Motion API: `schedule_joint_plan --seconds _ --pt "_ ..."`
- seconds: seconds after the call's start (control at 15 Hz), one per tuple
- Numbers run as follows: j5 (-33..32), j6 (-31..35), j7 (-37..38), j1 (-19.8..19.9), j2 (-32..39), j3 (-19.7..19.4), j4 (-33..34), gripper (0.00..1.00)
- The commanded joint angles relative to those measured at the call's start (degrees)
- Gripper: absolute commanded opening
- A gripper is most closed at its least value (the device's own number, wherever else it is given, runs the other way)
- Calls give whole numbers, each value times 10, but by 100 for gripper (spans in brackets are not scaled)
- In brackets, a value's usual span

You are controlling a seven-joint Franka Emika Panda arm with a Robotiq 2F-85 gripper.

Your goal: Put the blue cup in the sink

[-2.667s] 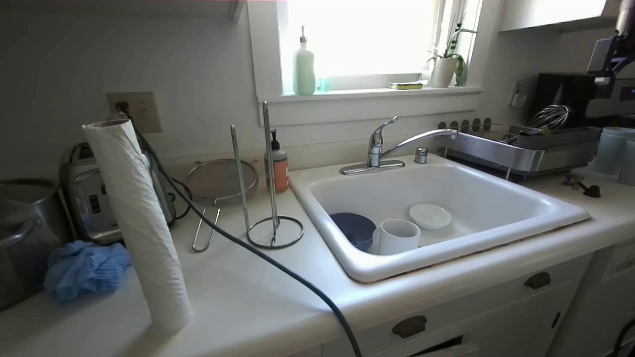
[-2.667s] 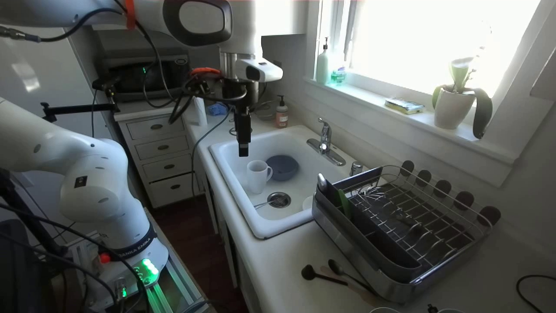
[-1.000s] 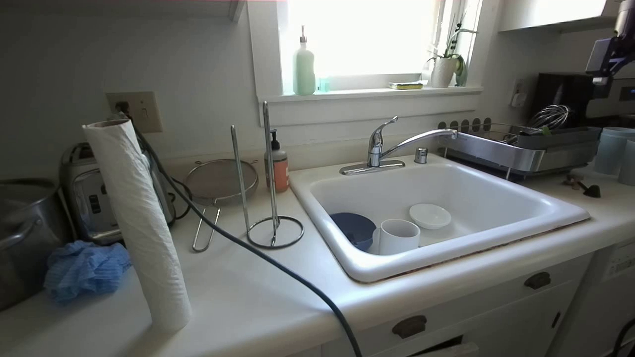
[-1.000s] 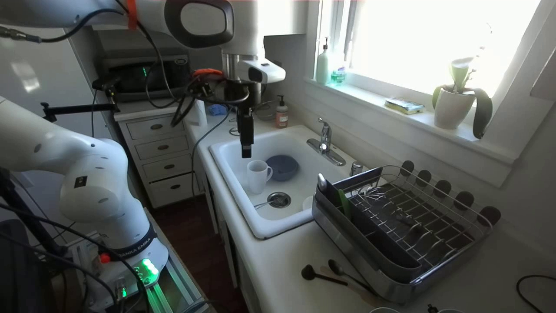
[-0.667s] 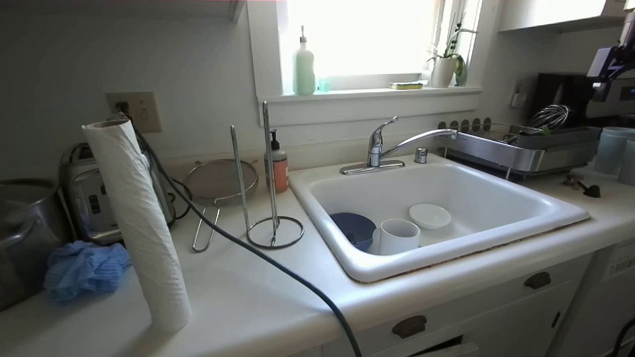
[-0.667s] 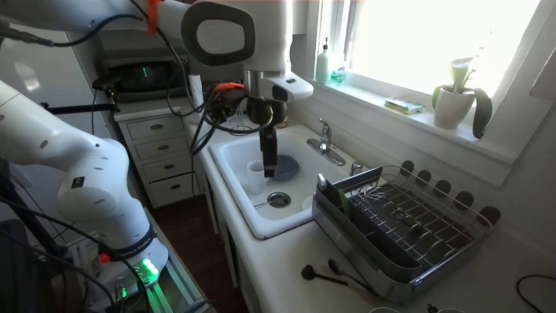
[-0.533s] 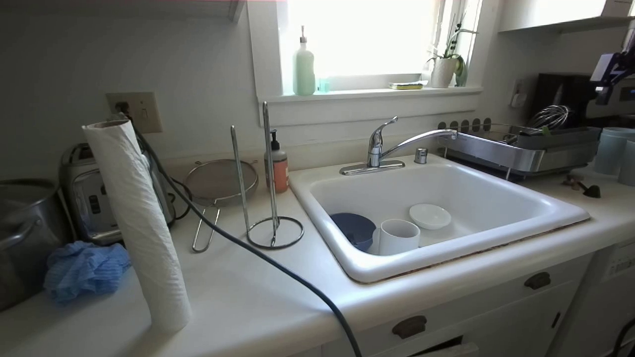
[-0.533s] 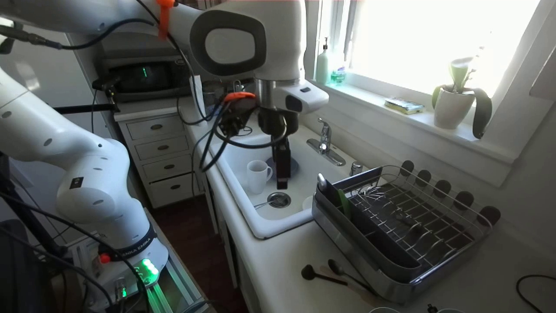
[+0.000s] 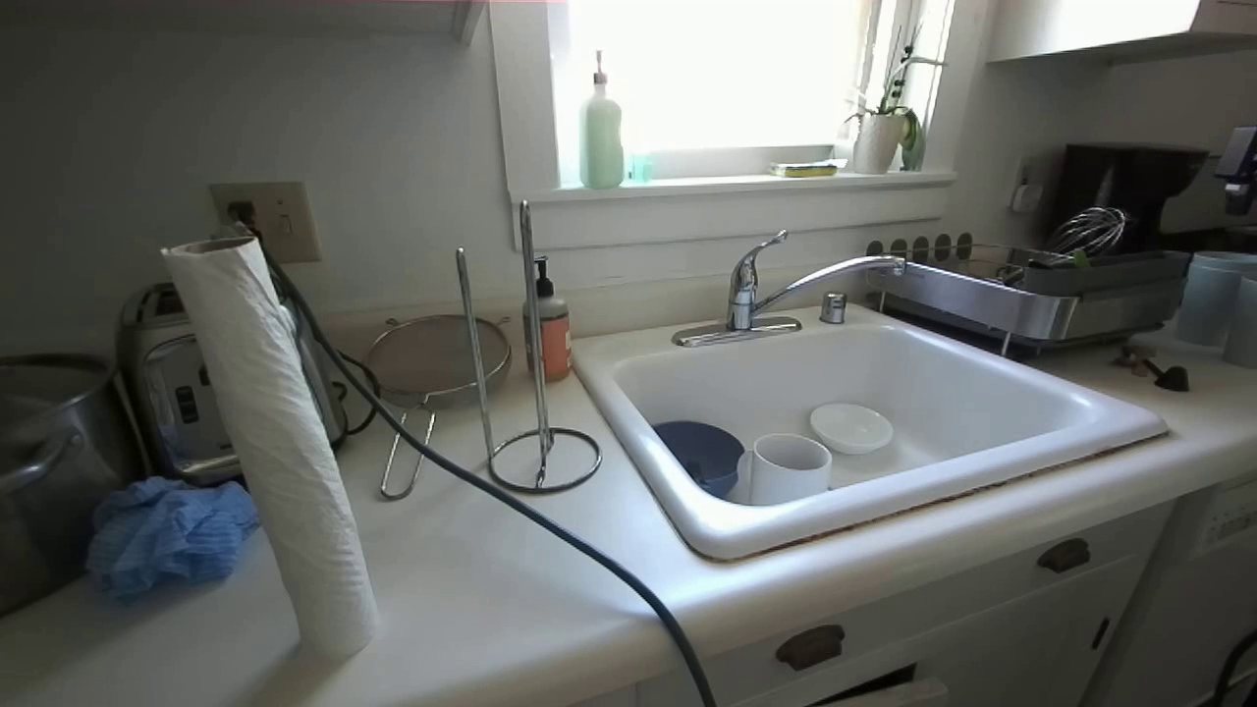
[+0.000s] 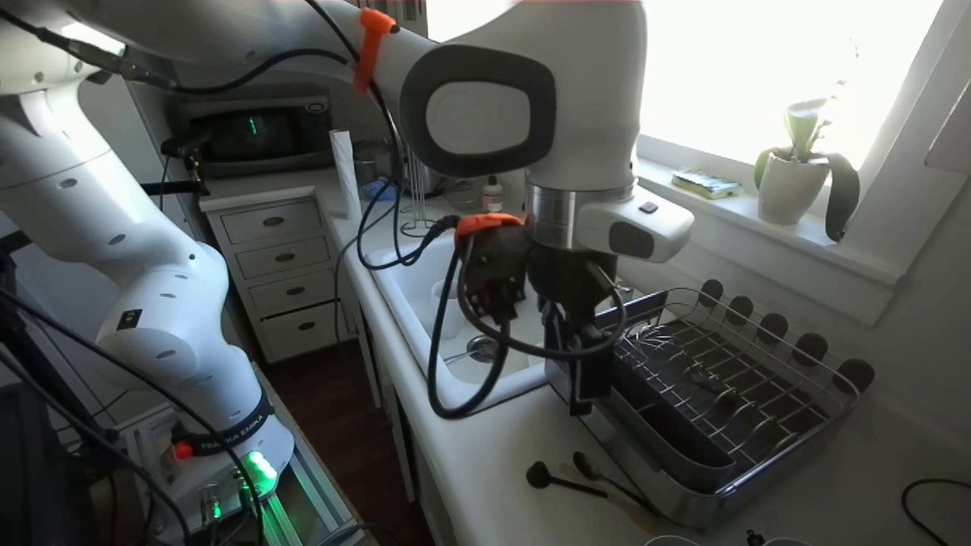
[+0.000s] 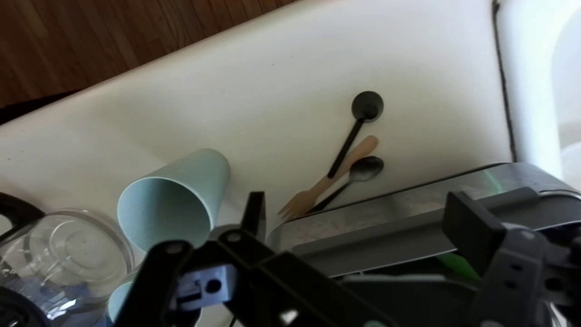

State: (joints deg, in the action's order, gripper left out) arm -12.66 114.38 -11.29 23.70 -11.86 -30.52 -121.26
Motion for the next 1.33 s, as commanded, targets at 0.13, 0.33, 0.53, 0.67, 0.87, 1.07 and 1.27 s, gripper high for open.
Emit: schedule_joint_plan --seconds 0.13,0.33,0.53,0.67,0.87,1.07,1.27 --pt "56 26 -116 24 94 -47 64 100" --pt "49 23 -102 26 80 -43 48 100" --pt "57 23 -109 29 93 -44 57 100" --pt "58 23 -109 29 94 -44 60 100" --pt "69 38 -124 33 112 -49 67 100" --pt "81 37 -156 41 134 -55 79 100" --pt "113 56 -194 52 159 -57 80 100"
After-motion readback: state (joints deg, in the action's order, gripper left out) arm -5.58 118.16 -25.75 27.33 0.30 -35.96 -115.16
